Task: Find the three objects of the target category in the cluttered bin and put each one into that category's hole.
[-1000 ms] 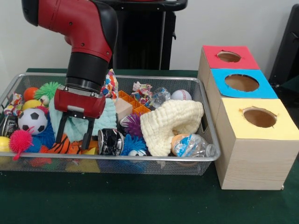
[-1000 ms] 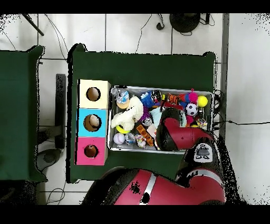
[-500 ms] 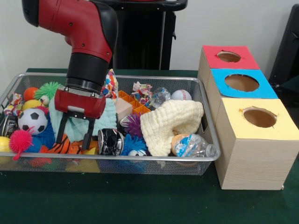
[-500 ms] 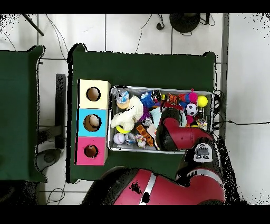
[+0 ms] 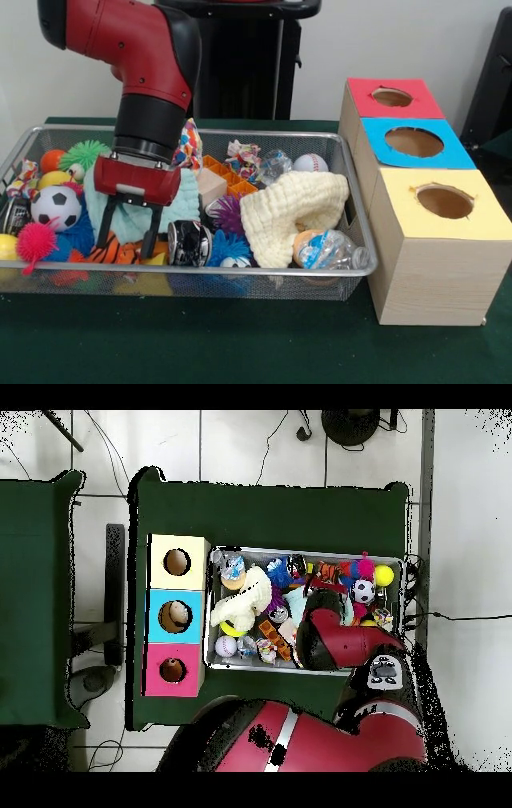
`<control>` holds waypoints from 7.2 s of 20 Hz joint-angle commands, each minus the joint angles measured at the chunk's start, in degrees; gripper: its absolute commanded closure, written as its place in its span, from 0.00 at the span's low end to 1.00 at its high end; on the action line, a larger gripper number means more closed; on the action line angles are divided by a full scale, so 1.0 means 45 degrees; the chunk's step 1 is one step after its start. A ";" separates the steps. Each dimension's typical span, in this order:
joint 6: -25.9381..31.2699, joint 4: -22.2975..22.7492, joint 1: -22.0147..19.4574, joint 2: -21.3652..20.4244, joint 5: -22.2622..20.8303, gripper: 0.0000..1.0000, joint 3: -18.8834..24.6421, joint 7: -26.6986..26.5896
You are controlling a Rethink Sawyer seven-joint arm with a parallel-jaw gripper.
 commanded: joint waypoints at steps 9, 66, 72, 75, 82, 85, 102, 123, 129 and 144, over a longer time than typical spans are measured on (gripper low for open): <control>-0.0854 -0.0192 -0.0626 0.1210 0.0208 0.00 0.0303 0.1091; 0.6167 -0.0743 -0.4056 0.1660 -0.4205 1.00 0.6292 -0.0299; 0.6114 -0.0622 -0.4046 0.1590 -0.4147 1.00 0.6236 -0.0195; 0.6215 -0.0238 -0.3871 0.1157 -0.3895 1.00 0.6037 -0.0016; 0.6733 0.0917 -0.3339 -0.0181 -0.3104 1.00 0.5558 0.0453; 0.7033 0.1368 -0.3217 -0.0686 -0.2769 1.00 0.5487 0.0555; 0.7229 0.2790 -0.2297 -0.2360 -0.1796 1.00 0.4522 0.1034; 0.6632 0.2602 -0.1615 -0.2245 -0.1247 0.00 0.3577 0.1089; 0.6618 0.2796 -0.2094 -0.2437 -0.1371 0.00 0.3901 0.0881; 0.8581 0.3758 -0.3321 -0.4644 -0.1084 0.00 0.5355 -0.0217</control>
